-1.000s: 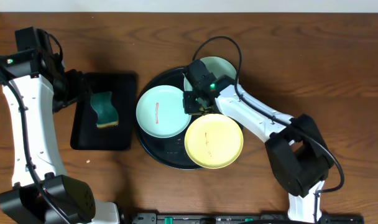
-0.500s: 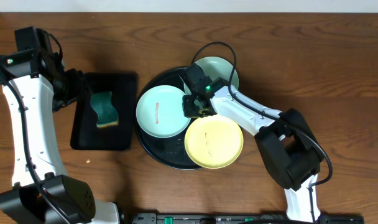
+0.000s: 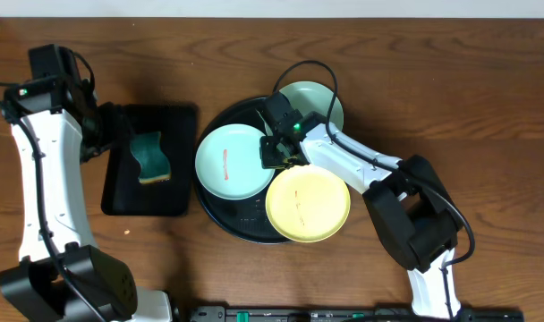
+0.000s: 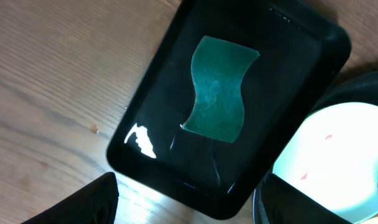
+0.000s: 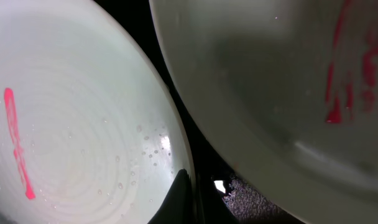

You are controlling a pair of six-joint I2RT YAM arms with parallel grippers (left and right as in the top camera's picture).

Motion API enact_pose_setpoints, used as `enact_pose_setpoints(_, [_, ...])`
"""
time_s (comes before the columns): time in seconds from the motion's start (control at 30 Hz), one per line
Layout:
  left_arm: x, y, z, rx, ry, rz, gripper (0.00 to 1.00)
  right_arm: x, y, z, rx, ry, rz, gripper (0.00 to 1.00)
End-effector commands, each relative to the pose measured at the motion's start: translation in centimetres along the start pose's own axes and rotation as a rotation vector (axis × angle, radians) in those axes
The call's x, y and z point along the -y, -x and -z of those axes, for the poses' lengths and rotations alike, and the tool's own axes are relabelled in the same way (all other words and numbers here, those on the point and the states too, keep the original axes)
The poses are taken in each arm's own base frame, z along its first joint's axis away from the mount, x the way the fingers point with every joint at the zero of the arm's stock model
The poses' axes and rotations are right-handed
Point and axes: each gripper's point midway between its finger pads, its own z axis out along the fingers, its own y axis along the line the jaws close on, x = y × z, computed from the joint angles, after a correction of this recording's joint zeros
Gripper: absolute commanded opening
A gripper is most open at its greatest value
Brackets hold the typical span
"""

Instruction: Clean dirty plates on tray and stack at the side

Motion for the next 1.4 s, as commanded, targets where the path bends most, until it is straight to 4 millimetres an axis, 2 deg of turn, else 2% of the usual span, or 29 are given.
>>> enact_pose_setpoints(0.0, [-0.6, -0.9, -2.0, -0.042, 0.022, 0.009, 0.74, 0.3, -0.6, -1.3, -0.028, -0.017, -0.005, 0.01])
enact_pose_setpoints(0.27, [-0.6, -1.5, -5.9, -0.028, 0.018, 0.008, 0.73, 0.4, -0.6, -1.3, -0.028, -0.018, -0.004, 0.01])
enact_pose_setpoints(0.57, [2.7, -0.6, -8.8, 0.019, -0.162, -0.163, 0.73, 0.3, -0.6, -1.3, -0.028, -0.017, 0.003, 0.01])
enact_pose_setpoints(0.7, [2.8, -0.8, -11.5, -0.029, -0.155, -0.168, 0.72, 0.4, -0.7, -1.3, -0.030, -0.019, 0.003, 0.01])
enact_pose_setpoints(0.83, [2.7, -1.8, -13.9, -0.101, -0.148, -0.167, 0.62, 0.4, -0.7, -1.3, -0.031, -0.020, 0.006, 0.01])
enact_pose_setpoints(0.9, [2.6, -2.2, -14.6, -0.125, -0.145, -0.166, 0.60, 0.4, -0.7, -1.3, -0.030, -0.019, 0.006, 0.01])
enact_pose_setpoints(1.37, [2.7, -1.8, -15.6, -0.113, -0.148, -0.200, 0.59, 0.4, -0.7, -1.3, -0.029, -0.019, 0.005, 0.01])
